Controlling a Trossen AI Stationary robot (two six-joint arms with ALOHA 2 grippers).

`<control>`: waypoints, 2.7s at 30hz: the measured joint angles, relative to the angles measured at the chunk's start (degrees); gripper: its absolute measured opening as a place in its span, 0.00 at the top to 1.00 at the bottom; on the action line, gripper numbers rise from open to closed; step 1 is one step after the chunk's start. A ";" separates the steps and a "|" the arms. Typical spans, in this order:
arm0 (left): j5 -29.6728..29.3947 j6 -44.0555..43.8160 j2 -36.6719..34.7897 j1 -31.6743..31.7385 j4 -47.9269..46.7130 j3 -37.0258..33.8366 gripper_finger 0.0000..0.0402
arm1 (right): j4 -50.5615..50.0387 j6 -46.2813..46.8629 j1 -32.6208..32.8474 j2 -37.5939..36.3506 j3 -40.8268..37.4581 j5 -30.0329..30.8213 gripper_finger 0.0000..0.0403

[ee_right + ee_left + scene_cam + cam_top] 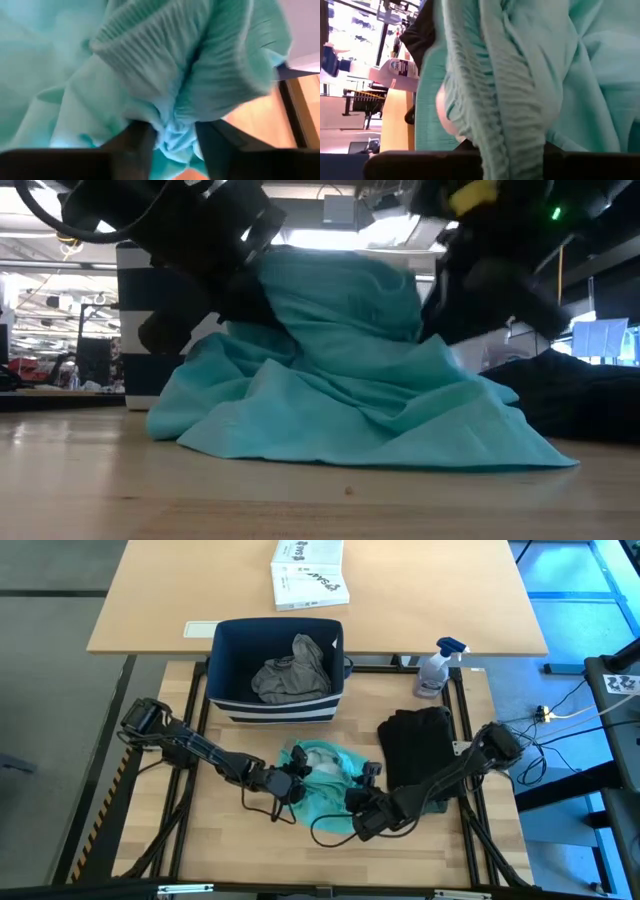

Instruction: Fold Laundry from Bin

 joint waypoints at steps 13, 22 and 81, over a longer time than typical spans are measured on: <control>7.34 -0.40 -0.07 0.02 -0.49 0.00 0.98 | 4.12 -2.46 -1.18 -16.99 0.05 -2.95 0.35; 7.65 0.00 -0.07 0.05 -0.72 0.00 0.98 | 10.94 -5.71 -7.00 -20.67 0.10 -18.36 0.36; 2.43 -11.11 -0.61 -4.92 -18.73 9.90 0.56 | 25.09 -3.29 -17.76 -10.44 -3.31 -54.84 0.97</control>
